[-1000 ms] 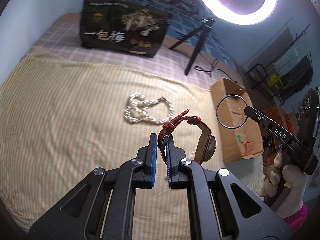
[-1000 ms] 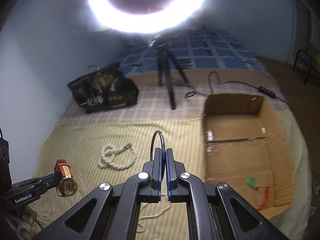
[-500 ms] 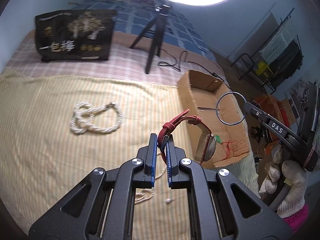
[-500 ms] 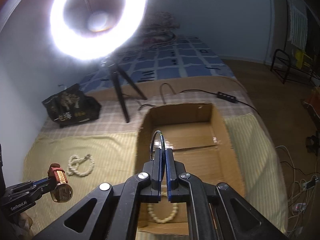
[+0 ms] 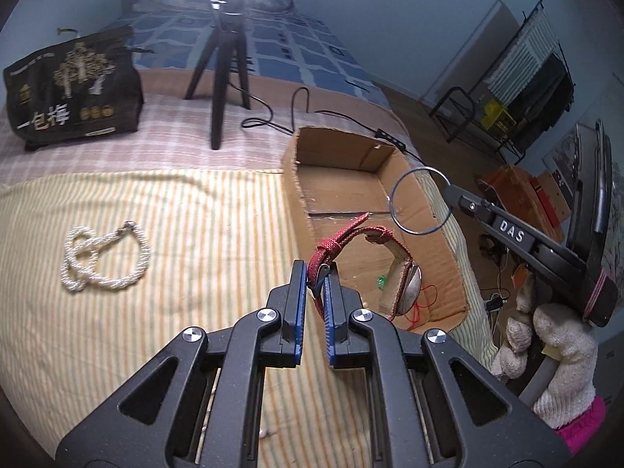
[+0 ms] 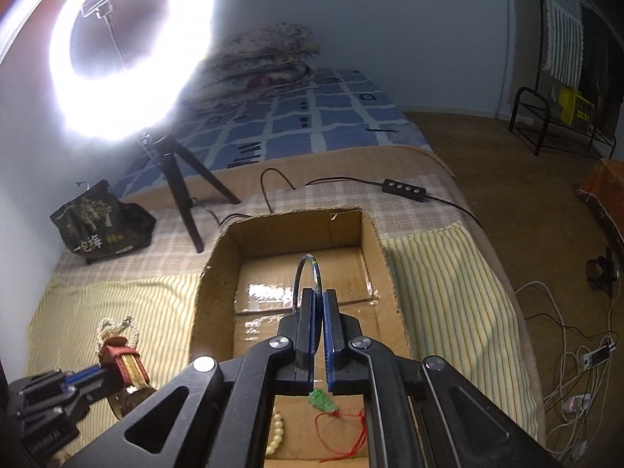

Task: Organize jewelry
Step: 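Carry black ring in right gripper while left gripper carries watch over the box, then open right gripper releasing ring into box while left gripper releases watch there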

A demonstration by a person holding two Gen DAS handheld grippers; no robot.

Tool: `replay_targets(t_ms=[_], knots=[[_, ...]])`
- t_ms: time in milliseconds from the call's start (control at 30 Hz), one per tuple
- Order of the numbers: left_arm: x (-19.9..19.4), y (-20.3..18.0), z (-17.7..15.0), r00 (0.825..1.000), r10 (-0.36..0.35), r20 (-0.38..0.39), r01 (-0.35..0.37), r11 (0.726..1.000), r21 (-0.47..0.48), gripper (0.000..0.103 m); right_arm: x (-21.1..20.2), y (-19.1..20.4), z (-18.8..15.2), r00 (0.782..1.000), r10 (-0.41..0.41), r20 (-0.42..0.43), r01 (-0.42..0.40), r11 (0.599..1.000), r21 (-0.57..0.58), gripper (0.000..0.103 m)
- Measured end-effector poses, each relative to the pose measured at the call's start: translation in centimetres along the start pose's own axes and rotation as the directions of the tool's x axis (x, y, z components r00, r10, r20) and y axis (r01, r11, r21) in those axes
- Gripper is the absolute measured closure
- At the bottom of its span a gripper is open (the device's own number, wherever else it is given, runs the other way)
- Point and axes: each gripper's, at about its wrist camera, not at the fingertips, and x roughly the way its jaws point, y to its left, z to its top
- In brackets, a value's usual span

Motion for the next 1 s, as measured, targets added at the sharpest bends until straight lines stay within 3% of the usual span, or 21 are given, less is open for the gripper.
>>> replay_targets(t_ms=[433, 667, 700, 733, 767, 1000], knots=[[3.5, -2.3, 0.2, 0.999, -0.03, -0.038, 0.03, 0.999, 0.023, 0.097, 2.6, -1.5, 0.3, 1.0, 0.012, -0.009, -0.012, 0.999, 0.036, 0.102], [4.3, -2.9, 0.6, 1.0, -0.029, -0.013, 0.029, 0.999, 0.03, 0.092, 3.8, -1.7, 0.0, 0.999, 0.029, -0.023, -0.028, 0.999, 0.043, 0.101], [4.4, -2.9, 0.6, 0.999, -0.028, -0.017, 0.028, 0.999, 0.035, 0.085, 3.8, -1.7, 0.0, 0.999, 0.026, -0.021, -0.025, 0.999, 0.044, 0.095], [4.5, -3.0, 0.6, 0.999, -0.033, -0.025, 0.034, 0.999, 0.04, 0.081, 3.8, -1.8, 0.0, 1.0, 0.023, -0.02, -0.022, 0.999, 0.046, 0.078], [4.5, -3.1, 0.6, 0.999, -0.038, -0.032, 0.039, 0.998, 0.044, 0.077, 3.8, -1.9, 0.0, 1.0, 0.025, -0.016, -0.024, 0.998, 0.054, 0.071], [3.6, -2.8, 0.6, 1.0, -0.023, -0.014, 0.023, 0.998, 0.052, 0.077, 3.3, -2.3, 0.2, 1.0, 0.029, 0.0, -0.029, 0.996, 0.088, 0.057]])
